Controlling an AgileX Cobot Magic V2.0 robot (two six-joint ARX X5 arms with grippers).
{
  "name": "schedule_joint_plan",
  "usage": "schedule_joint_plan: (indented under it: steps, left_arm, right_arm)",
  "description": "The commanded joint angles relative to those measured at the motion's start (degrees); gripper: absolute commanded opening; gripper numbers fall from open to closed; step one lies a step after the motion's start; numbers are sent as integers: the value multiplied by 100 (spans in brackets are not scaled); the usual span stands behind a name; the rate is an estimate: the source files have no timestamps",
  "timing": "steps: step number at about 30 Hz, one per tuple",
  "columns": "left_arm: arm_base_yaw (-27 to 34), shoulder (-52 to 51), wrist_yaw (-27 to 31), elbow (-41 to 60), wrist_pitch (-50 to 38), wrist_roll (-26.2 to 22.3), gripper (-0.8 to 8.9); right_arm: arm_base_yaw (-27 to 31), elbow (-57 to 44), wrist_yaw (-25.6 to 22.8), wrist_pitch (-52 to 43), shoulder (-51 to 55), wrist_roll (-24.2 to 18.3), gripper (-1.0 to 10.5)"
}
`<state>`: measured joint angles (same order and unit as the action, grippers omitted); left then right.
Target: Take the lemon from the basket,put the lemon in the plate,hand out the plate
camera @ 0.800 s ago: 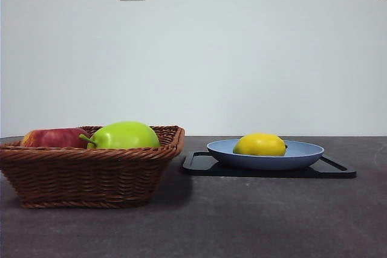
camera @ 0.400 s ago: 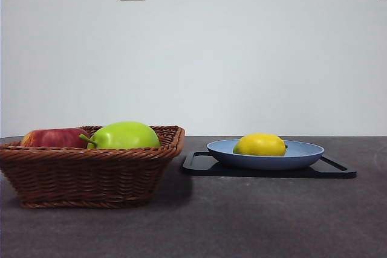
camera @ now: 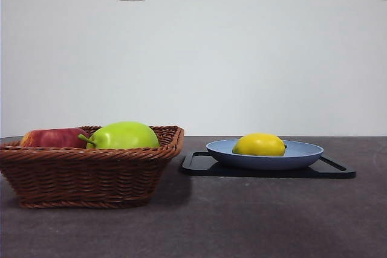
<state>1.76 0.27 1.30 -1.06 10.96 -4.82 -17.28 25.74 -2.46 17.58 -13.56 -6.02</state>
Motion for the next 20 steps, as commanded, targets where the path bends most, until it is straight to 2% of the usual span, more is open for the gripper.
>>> schedule_joint_plan:
  steps: [1,3,8,14,20]
  left_arm:
    - [20,-20,0,2,61,59,8]
    - [20,-20,0,2,63,59,8]
    - [20,-20,-2,2,63,59,8]
    - [20,-20,0,2,63,59,8]
    - [20,-20,0,2,63,59,8]
  right_arm:
    - [498,-442,570,-304,262,17,4]
    - [826,-826,706,-472,511,74,4]
    - [1355,-1725,699,-686,1067,573,4]
    - [1532,-2369,710,-682,1357,680,4]
    - [1539,-2507,702,-688,1357,780,4]
